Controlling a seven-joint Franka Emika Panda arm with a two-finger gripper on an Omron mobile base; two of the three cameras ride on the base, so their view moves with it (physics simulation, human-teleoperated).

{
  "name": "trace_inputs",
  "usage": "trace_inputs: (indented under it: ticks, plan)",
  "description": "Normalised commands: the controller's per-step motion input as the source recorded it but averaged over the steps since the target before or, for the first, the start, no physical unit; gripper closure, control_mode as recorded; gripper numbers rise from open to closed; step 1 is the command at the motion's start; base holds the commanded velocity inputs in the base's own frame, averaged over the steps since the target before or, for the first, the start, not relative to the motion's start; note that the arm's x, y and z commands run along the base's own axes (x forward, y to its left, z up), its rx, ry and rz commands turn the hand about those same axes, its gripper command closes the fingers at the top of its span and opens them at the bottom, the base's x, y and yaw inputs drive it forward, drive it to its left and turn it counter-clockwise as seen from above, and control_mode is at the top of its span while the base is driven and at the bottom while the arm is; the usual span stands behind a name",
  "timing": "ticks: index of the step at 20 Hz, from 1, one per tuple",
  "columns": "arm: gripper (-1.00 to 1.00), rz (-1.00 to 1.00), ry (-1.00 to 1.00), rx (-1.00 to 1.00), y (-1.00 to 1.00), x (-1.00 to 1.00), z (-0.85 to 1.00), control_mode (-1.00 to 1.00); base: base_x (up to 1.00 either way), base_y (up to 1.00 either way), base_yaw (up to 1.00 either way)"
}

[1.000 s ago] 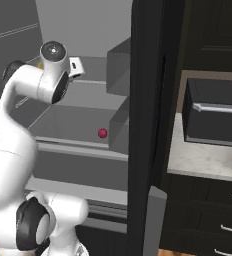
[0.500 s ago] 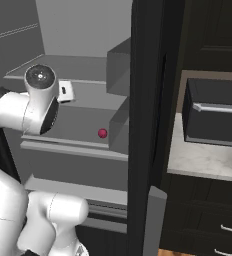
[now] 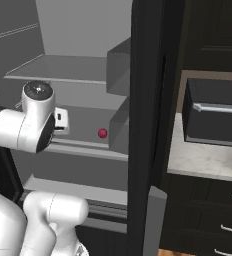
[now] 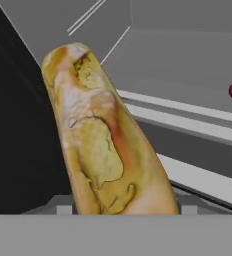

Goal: Move the baguette and radish from the top shelf to the second highest shelf to make space. Then, place the pitcher from the counter on the cleared top shelf.

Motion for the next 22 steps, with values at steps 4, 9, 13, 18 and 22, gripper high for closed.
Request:
trace_inputs:
  ticks: [4, 9, 13, 18, 22]
  plan:
    - [1.0, 0.0, 0.01, 0.0, 0.0, 0.07, -0.6, -1.0, 0.0, 0.0, 0.0]
    - [1.0, -0.04, 0.01, 0.0, 0.0, 0.43, -0.46, -1.0, 0.0, 0.0, 0.0]
    - [1.0, -0.08, 0.02, 0.0, 0.14, 0.6, -0.16, -1.0, 0.0, 0.0, 0.0]
    - [1.0, -0.11, 0.0, -0.02, 0.19, 0.62, -0.03, -1.0, 0.0, 0.0, 0.0]
    - [1.0, -0.07, 0.0, 0.0, 0.15, 0.7, -0.22, -1.0, 0.0, 0.0, 0.0]
